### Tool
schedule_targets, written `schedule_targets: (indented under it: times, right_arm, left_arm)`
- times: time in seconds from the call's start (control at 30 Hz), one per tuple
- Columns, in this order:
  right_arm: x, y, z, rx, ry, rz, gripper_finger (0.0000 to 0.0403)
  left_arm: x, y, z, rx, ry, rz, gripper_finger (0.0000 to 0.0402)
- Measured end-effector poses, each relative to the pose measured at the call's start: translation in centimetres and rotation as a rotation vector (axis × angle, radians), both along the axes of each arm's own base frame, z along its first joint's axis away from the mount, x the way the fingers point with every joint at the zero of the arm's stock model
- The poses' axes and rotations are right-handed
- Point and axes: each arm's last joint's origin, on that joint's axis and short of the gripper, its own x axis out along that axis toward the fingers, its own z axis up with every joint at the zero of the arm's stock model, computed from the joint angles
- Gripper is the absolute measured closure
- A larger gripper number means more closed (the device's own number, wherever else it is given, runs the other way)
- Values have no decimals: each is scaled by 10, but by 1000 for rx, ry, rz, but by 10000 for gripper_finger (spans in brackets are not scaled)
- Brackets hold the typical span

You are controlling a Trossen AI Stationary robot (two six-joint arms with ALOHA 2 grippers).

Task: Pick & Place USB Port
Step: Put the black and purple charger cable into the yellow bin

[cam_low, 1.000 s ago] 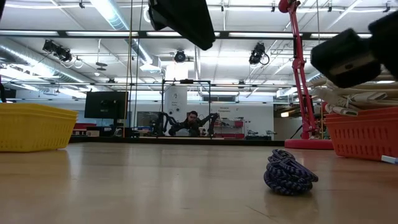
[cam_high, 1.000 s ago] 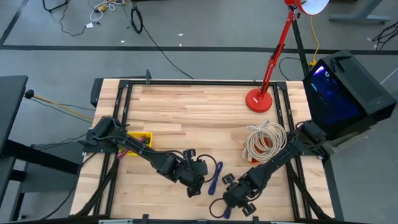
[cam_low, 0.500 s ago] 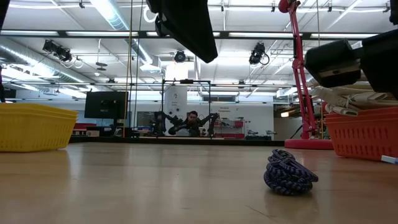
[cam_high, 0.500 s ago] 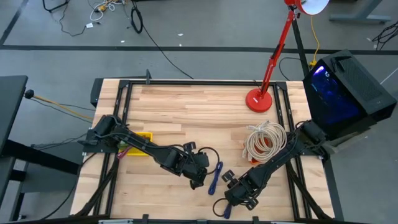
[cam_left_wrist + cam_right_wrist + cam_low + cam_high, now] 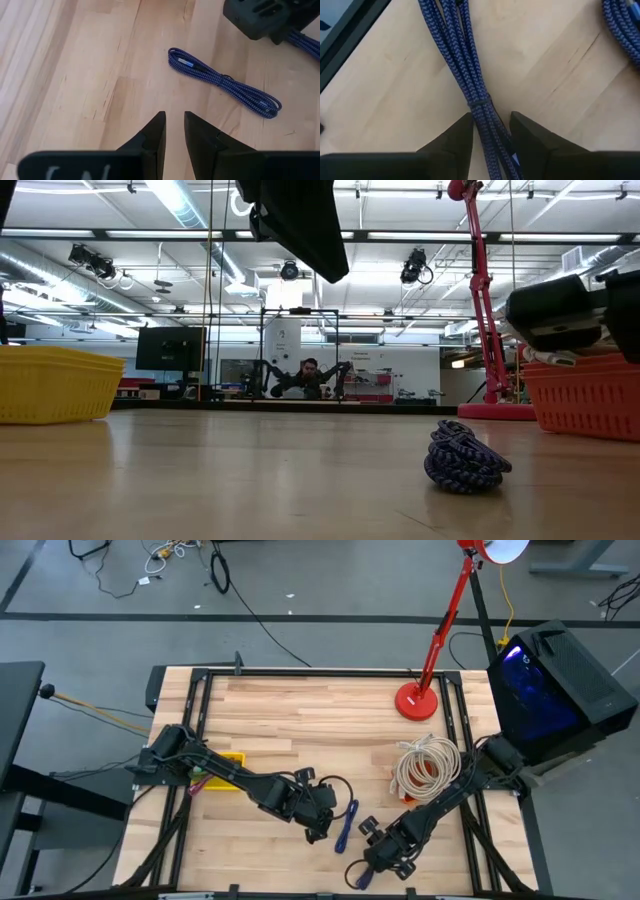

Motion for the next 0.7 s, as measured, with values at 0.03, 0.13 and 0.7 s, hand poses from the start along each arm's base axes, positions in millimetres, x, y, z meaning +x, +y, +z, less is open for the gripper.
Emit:
schedule_targets:
  times: [0.03,0.13,0.7]
  right_arm:
    - [0,0,-1,-11,-9,-12,269]
    - [0,0,-1,-38,-29,-40,302]
    - [-7,-65,64,-390,-221,-449,397]
  left_arm:
    - [0,0,0,0,0,0,326]
    - [0,0,0,1,2,0,326]
    - [-1,-2,0,41,0,-26,326]
